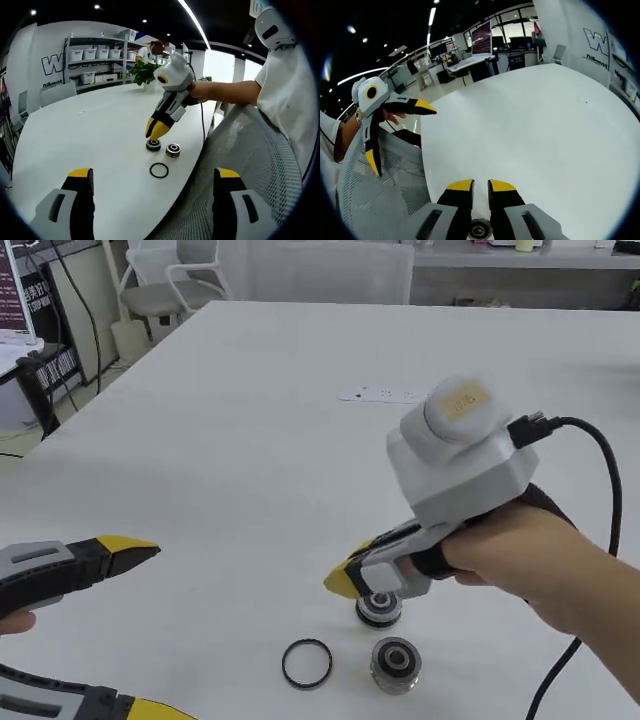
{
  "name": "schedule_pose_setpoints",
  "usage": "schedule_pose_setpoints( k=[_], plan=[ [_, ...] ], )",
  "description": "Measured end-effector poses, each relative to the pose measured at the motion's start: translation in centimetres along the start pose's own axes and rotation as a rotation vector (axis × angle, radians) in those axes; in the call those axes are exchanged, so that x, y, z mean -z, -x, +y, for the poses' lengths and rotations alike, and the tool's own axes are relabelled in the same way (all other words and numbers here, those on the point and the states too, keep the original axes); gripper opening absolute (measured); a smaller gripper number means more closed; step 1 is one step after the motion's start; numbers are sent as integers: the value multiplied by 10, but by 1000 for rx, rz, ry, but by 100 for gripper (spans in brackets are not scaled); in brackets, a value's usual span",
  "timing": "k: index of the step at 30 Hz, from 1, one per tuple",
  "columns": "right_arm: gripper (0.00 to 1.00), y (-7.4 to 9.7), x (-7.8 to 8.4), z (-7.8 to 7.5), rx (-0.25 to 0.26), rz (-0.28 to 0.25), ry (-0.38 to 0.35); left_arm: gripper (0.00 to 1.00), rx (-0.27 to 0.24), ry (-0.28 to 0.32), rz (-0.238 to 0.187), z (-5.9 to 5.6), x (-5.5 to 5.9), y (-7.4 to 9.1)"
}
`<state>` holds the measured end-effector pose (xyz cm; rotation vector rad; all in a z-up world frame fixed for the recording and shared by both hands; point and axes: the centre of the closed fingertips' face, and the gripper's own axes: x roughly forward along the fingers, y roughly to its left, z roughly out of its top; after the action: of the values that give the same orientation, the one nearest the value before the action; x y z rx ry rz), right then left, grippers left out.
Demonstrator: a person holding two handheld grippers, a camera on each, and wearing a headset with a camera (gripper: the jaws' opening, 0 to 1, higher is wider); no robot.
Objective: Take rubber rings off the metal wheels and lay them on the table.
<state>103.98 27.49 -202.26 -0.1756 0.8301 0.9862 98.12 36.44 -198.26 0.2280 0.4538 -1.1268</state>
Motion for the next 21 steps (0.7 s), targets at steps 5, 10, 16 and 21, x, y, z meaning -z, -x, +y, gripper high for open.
schedule_pose_setpoints(
  k=[5, 10, 16, 21],
  plan=[
    [13, 10, -6, -1, 1, -42, 10, 99, 27, -8, -16, -3, -9, -5],
    [20, 18, -11, 3, -28, -78, 54, 99, 52, -29, -18, -3, -18, -10],
    [25, 28, -19, 11, -89, -153, 142, 99, 77, -46, -49, 0, -33, -11],
    [28, 34, -17, 1, -86, -195, 155, 99, 95, -76, -57, 3, -47, -17]
  ],
)
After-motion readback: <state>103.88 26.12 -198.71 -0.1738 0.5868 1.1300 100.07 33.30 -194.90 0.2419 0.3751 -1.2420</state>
